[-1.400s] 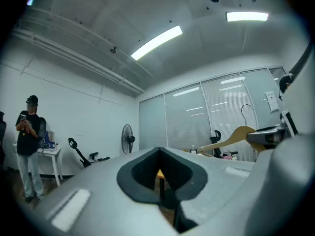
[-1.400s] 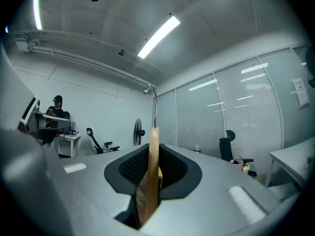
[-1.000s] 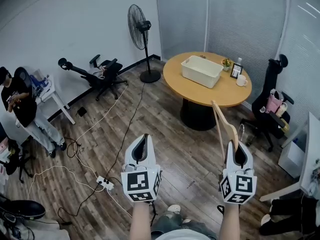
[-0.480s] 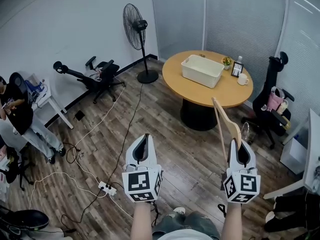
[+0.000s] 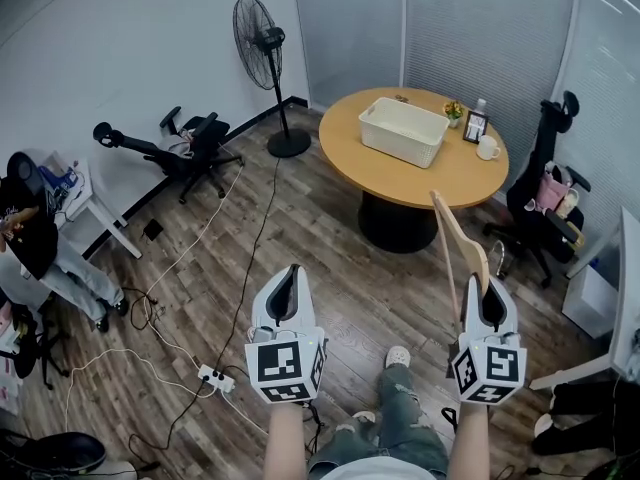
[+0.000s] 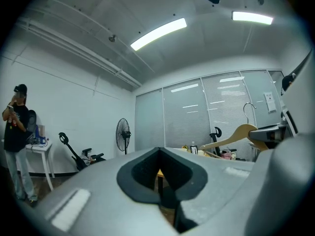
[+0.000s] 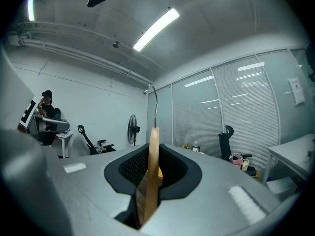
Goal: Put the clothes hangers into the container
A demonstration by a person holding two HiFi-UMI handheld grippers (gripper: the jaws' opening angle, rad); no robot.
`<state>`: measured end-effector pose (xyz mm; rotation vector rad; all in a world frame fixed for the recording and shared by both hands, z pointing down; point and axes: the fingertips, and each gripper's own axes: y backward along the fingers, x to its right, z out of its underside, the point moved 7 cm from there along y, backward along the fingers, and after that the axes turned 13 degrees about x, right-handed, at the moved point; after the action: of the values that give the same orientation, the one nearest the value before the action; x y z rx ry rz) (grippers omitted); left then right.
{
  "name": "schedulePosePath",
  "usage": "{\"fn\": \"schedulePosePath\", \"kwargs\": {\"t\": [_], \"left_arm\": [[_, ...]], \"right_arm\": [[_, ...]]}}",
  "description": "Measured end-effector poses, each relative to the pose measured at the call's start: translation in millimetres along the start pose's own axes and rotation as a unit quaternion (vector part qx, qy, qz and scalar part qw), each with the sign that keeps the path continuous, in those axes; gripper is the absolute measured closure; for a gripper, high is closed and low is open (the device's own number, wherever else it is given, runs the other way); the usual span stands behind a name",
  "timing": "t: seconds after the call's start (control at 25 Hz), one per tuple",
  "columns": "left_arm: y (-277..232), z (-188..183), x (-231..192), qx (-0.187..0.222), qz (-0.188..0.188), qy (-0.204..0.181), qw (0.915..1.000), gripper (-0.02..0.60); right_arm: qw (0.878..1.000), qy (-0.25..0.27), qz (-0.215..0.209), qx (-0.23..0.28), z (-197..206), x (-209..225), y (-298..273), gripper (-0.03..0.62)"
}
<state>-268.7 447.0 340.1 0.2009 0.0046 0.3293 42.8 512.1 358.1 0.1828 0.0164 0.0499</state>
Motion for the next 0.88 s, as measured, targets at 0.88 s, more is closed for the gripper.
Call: {"fn": "schedulePosePath", "kwargs": {"t": [0.88], "left_arm": [[-234.8,28.3,21.1,0.007,-0.046,-0.012,0.9988,0.581]], "right_arm": [[0.999,-0.025,-0.029,0.003,34.8,96.2,-247.8,0.511]]}}
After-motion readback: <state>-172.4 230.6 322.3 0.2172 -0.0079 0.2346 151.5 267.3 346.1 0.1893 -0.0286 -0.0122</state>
